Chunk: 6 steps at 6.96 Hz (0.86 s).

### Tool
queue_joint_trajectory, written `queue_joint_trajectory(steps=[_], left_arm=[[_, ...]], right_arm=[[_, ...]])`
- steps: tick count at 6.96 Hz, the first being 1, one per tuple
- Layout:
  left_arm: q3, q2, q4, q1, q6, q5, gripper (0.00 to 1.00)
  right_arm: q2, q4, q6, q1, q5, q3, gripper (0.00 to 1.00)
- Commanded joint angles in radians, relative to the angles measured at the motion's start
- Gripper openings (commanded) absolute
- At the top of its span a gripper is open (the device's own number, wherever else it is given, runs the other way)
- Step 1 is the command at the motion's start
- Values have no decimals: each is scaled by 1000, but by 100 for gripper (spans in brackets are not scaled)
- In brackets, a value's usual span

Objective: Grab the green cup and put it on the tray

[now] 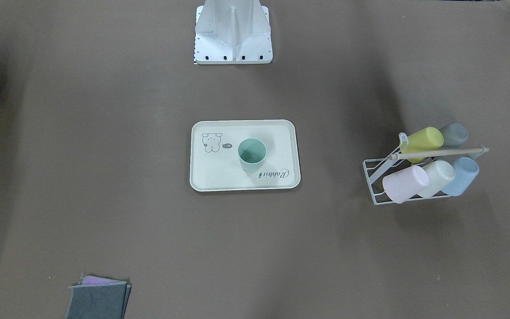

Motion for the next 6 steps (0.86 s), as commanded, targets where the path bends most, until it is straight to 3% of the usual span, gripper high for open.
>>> queue_joint_trajectory(steps=[1,3,4,6], left_arm=[[-9,-8,51,3,-7,-6,98],[-46,-10,92,4,-8,-23,98],[-96,-14,185,4,-5,-37,98],[-109,-17,205,6,-4,-42,98]], right_arm=[[1,0,1,0,-1,1,100],[0,0,1,0,-1,1,100],[0,0,1,0,-3,1,100],[-2,-2,1,3,-3,1,100]])
